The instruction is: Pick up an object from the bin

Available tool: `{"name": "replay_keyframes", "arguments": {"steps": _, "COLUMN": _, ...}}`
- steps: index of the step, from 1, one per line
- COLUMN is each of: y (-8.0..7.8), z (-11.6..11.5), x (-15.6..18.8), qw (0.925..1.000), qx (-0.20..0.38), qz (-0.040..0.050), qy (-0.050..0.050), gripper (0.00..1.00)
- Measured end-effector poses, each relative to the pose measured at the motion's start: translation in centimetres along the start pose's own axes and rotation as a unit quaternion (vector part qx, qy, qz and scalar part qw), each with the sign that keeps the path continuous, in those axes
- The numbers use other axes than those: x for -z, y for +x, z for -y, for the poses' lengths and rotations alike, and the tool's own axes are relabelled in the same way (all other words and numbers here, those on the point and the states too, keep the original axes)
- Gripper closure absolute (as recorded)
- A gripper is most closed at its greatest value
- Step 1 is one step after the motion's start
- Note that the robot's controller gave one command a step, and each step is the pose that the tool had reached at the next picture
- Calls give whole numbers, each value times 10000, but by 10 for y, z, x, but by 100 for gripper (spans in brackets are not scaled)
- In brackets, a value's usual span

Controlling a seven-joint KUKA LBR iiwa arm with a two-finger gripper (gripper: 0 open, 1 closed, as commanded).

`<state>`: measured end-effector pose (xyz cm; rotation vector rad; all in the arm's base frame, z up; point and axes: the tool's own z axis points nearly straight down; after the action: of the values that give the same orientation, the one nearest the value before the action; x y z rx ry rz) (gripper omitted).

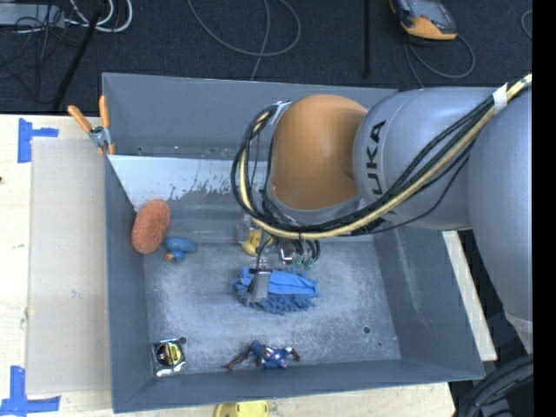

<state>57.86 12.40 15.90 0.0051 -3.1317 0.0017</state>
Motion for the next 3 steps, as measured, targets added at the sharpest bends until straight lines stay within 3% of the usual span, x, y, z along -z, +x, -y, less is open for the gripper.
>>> {"name": "replay_keyframes", "arguments": {"steps": 2, "y": -1, "z": 1, "x": 4, "qw": 10000, "qx": -19, "qz": 49, "qy": -7, "gripper": 0}}
{"name": "replay_keyframes", "arguments": {"steps": 3, "y": 16, "z": 5, "x": -29, "qw": 9999, "qx": -140, "qz": -1, "qy": 6, "gripper": 0}}
